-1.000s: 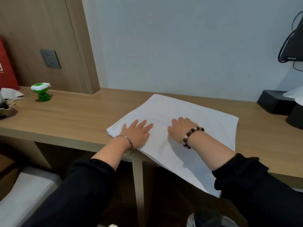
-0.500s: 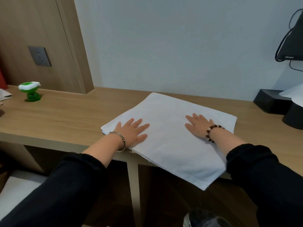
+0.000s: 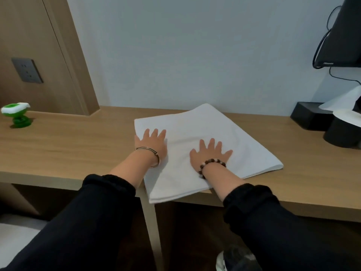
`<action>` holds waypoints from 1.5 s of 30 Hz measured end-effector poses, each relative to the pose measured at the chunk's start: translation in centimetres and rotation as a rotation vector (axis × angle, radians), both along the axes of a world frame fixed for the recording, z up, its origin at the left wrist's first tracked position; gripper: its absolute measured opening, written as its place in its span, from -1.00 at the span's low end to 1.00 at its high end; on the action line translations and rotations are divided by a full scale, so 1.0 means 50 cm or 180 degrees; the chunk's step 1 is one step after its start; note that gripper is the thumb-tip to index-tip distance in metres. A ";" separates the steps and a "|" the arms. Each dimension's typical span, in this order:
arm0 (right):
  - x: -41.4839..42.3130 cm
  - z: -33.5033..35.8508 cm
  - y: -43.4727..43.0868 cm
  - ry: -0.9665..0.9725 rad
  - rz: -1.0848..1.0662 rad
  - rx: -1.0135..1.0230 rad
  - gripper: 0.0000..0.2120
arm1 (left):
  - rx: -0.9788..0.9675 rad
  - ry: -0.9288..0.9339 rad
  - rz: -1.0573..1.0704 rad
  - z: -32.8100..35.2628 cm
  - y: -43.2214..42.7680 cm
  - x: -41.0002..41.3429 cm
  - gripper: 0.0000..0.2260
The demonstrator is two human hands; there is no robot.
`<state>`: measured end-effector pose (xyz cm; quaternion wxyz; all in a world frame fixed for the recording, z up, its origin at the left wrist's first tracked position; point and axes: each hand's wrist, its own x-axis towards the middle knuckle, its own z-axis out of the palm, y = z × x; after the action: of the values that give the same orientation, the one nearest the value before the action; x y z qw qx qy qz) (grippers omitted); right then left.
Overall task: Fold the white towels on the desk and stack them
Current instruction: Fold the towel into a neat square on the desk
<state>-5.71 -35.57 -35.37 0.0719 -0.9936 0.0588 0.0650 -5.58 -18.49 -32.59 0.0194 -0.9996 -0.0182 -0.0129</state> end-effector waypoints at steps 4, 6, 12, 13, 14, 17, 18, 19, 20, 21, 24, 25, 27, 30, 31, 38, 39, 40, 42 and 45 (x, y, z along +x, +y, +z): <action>0.003 0.016 0.031 0.0086 -0.0137 0.0007 -0.43 | -0.0378 0.0224 -0.0063 -0.027 -0.021 -0.040 -0.55; 0.004 0.019 0.021 0.0157 0.0091 0.0022 -0.44 | -0.0450 0.0302 -0.0102 -0.047 -0.021 -0.058 -0.53; -0.001 0.013 -0.144 0.0029 0.0599 -0.0033 -0.46 | -0.0347 0.0169 -0.0147 -0.059 -0.014 -0.067 -0.49; -0.003 0.012 -0.185 -0.0023 0.0463 -0.0112 -0.46 | -0.0335 0.0169 -0.0154 -0.059 -0.014 -0.067 -0.49; -0.007 0.012 -0.223 -0.0069 0.0331 -0.0170 -0.46 | -0.0336 0.0165 -0.0158 -0.059 -0.014 -0.068 -0.49; -0.027 0.018 -0.291 -0.0119 0.0123 -0.0099 -0.49 | -0.0358 0.0156 -0.0177 -0.058 -0.016 -0.071 -0.49; -0.032 0.022 -0.295 -0.0111 0.0115 -0.0068 -0.49 | -0.0366 0.0169 -0.0186 -0.057 -0.016 -0.072 -0.50; -0.038 0.027 -0.293 -0.0121 0.0120 -0.0099 -0.50 | -0.0371 0.0193 -0.0194 -0.055 -0.016 -0.074 -0.51; -0.046 0.033 -0.285 -0.0161 0.0122 -0.0224 -0.52 | -0.0374 0.0220 -0.0193 -0.051 -0.014 -0.075 -0.53; -0.054 0.040 -0.271 -0.0242 0.0126 -0.0452 -0.54 | -0.0369 0.0229 -0.0174 -0.044 -0.012 -0.075 -0.54; -0.080 0.062 -0.210 -0.0569 0.0306 -0.1294 -0.56 | -0.0231 0.0185 0.0097 -0.016 -0.002 -0.072 -0.63; -0.089 0.068 -0.187 -0.0639 0.0453 -0.1509 -0.57 | -0.0213 0.0217 0.0247 -0.007 -0.002 -0.069 -0.66; -0.099 0.082 -0.150 -0.0653 0.0738 -0.1598 -0.61 | -0.0222 0.0285 0.0447 -0.002 -0.010 -0.065 -0.63; -0.093 0.111 -0.126 -0.0404 0.0903 -0.1236 -0.67 | -0.0393 0.0249 0.0472 -0.029 -0.025 -0.064 -0.51; -0.085 0.118 -0.117 -0.0464 0.1052 -0.1143 -0.68 | -0.0451 0.0225 0.0493 -0.039 -0.026 -0.065 -0.48; 0.016 0.019 -0.068 -0.0107 0.2238 -0.0107 -0.49 | -0.0494 0.0009 0.0373 -0.063 -0.017 -0.063 -0.49; 0.037 0.010 -0.080 -0.0110 0.2091 -0.0075 -0.49 | -0.0489 0.0000 0.0328 -0.064 -0.015 -0.062 -0.49; 0.060 0.005 -0.097 -0.0155 0.1843 -0.0040 -0.50 | -0.0487 -0.0007 0.0290 -0.064 -0.014 -0.062 -0.50; 0.104 0.009 -0.138 -0.0202 0.1186 -0.0076 -0.50 | -0.0472 -0.0023 0.0253 -0.066 -0.011 -0.063 -0.51; 0.151 0.032 -0.188 0.0130 0.0417 -0.0362 -0.47 | -0.0472 -0.0040 0.0218 -0.068 -0.013 -0.060 -0.51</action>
<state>1.84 -44.95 -33.79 0.0097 -0.9962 -0.0012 0.0864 -8.59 -19.15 -35.99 -0.0543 -0.9969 -0.0534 -0.0171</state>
